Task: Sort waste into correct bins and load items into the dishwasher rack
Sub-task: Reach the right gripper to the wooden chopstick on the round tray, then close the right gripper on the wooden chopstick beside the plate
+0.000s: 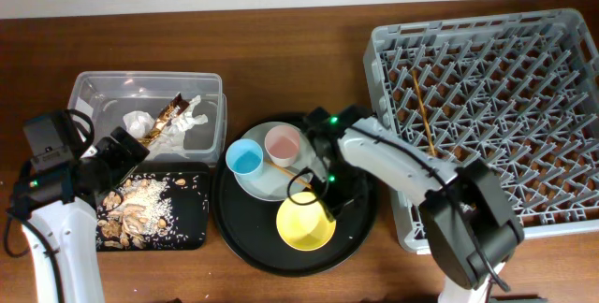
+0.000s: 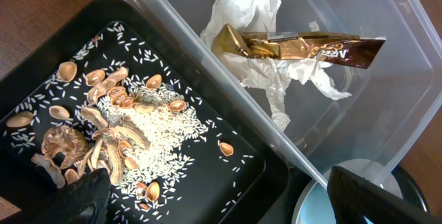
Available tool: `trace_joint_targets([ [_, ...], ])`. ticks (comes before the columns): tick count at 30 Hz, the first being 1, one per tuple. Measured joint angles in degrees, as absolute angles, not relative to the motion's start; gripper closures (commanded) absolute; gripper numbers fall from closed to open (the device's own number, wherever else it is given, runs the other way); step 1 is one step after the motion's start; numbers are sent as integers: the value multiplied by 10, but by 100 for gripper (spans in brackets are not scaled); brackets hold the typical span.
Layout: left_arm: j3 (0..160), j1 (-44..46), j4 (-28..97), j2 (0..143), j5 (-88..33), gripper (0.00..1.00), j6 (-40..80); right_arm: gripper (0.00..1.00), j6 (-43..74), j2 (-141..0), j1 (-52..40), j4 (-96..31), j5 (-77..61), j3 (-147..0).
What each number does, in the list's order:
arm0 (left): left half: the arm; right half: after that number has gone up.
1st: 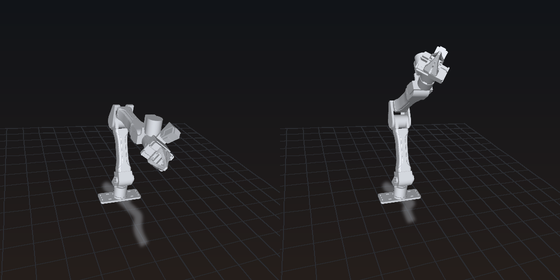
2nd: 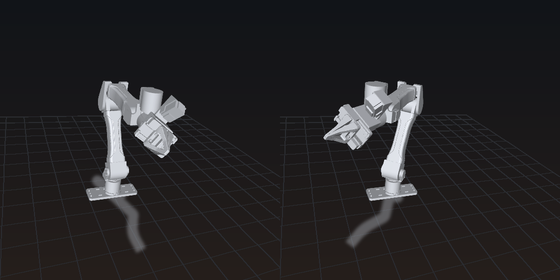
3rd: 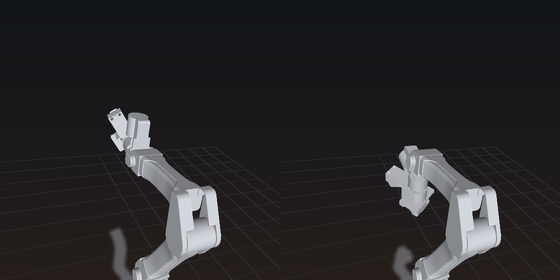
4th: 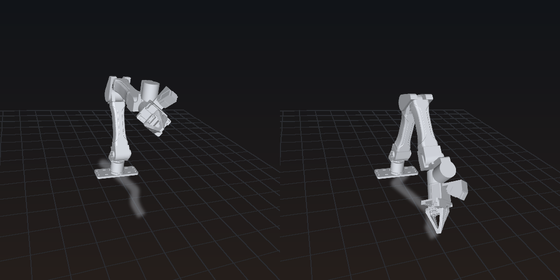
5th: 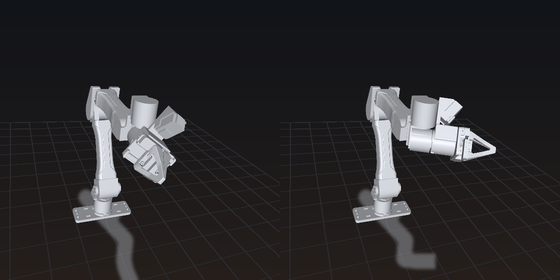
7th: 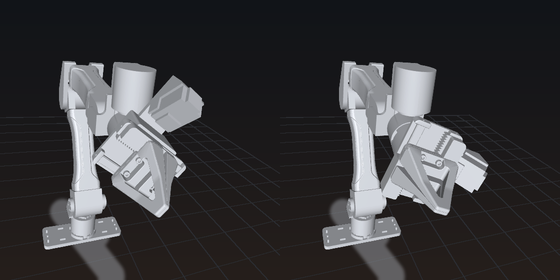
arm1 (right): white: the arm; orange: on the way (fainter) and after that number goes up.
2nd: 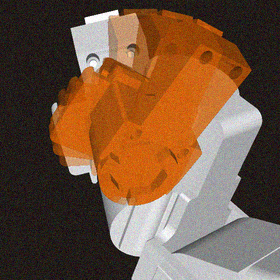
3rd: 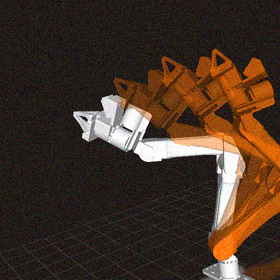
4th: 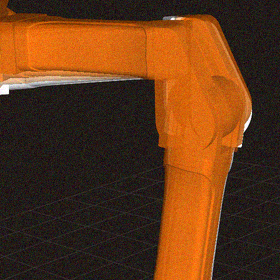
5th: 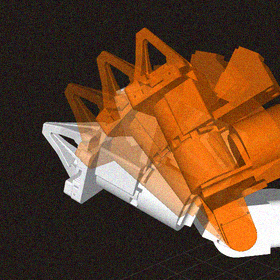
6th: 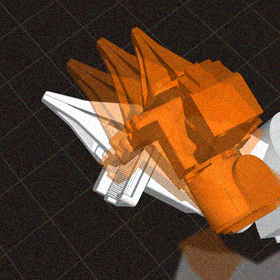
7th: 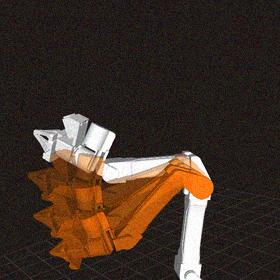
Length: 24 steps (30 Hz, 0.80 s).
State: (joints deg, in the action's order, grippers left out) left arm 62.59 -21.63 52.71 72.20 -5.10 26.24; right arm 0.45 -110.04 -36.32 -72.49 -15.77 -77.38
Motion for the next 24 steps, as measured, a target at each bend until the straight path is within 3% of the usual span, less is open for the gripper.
trace_joint_targets([
  [8,626,-216,527,722,-51,1,262,60,13,-1100,-452,-712,-207,-774],
  [16,626,-216,527,722,-51,1,262,59,-5,-1100,-466,-698,-271,-774],
  [24,626,-216,527,722,-51,1,262,56,-35,-1054,-439,-717,-164,-819],
])
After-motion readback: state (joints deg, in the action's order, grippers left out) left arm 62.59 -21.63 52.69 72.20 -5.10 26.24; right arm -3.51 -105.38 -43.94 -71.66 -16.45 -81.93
